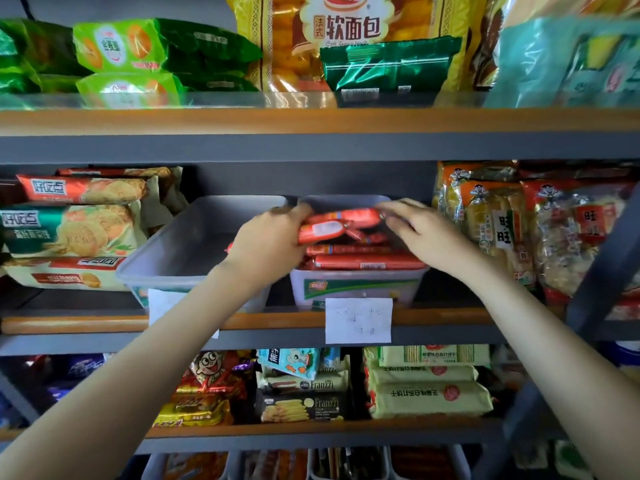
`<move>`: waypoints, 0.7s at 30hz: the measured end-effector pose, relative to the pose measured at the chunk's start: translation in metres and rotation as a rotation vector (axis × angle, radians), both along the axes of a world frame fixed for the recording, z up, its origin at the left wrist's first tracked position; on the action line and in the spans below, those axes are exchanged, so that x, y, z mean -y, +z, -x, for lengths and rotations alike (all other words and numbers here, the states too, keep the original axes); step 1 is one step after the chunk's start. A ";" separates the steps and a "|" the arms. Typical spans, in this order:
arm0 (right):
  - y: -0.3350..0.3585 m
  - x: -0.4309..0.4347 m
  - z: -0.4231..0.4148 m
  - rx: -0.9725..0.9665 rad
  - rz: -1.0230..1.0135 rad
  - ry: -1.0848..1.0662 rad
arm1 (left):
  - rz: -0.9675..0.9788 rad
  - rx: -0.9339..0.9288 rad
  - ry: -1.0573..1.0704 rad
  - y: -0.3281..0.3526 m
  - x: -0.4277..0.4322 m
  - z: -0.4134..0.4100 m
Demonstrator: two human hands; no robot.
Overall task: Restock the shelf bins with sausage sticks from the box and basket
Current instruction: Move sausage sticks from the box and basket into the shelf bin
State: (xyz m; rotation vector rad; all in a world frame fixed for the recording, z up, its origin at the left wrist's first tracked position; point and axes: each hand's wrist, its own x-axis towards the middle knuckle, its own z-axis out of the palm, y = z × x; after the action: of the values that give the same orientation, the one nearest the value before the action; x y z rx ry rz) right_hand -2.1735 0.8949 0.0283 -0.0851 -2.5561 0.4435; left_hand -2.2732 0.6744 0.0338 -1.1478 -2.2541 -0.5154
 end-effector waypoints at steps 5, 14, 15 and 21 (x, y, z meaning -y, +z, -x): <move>0.002 -0.002 -0.023 -0.227 0.238 0.065 | 0.289 -0.026 0.068 -0.003 -0.046 -0.003; -0.036 -0.012 -0.014 -0.016 -0.089 0.113 | 0.395 0.377 -0.288 -0.006 -0.074 0.020; -0.037 -0.013 -0.011 -0.013 -0.096 0.089 | 0.359 0.425 -0.312 -0.006 -0.071 0.023; -0.029 -0.018 0.000 0.050 -0.026 0.008 | 0.282 0.146 -0.365 -0.014 -0.045 0.036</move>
State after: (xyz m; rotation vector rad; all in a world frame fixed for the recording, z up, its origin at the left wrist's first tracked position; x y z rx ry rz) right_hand -2.1739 0.9133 -0.0007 -0.0780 -2.6118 0.4162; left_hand -2.3091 0.7194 0.0198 -1.7348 -2.3004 -0.4393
